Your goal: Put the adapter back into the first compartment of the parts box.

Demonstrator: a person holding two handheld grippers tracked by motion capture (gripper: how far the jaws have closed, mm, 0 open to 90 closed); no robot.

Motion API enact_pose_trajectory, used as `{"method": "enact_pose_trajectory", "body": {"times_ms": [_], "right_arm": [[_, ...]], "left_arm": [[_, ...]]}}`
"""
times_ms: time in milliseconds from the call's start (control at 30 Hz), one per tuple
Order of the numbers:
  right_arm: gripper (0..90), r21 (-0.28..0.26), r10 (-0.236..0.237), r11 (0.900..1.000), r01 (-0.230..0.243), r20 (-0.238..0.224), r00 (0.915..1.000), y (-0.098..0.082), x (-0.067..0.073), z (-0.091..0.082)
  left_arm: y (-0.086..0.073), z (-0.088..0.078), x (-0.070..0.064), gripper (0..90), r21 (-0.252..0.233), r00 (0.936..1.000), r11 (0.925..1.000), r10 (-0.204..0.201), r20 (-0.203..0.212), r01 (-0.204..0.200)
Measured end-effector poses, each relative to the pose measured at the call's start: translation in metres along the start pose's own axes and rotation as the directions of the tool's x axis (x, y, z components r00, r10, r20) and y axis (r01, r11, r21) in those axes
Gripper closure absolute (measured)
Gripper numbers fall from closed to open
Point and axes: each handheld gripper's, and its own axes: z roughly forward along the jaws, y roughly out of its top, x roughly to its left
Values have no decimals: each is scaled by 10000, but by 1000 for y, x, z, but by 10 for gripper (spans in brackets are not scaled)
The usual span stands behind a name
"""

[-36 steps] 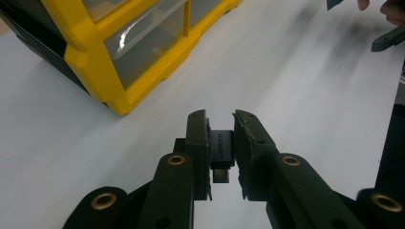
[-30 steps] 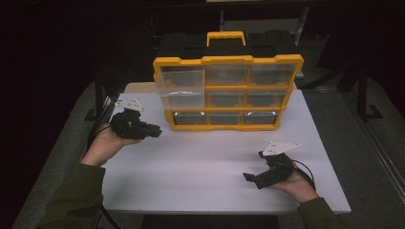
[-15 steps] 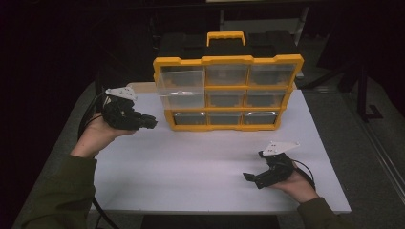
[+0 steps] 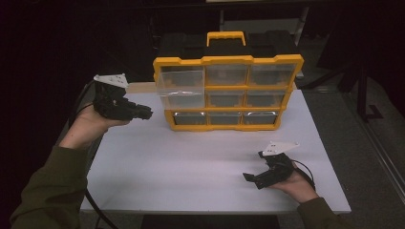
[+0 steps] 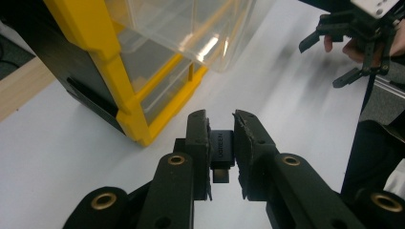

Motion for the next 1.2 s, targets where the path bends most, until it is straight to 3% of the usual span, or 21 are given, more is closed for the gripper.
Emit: {"method": "enact_pose_trajectory", "body": {"times_ms": [300,867,1200], "right_arm": [[0,12,-5,10000,5,-33,10000,0,1,0],[0,-41,60,10000,-60,-31,10000,0,0,-1],[0,-61,72,10000,-72,-41,10000,0,0,-1]], "left_arm": [[19,-18,2,763,-138,10000,9999,74,-26,-74],[71,-48,3,763,-299,9987,9982,513,-5,-513],[94,-47,3,763,-427,9975,9967,698,122,-692]]}}
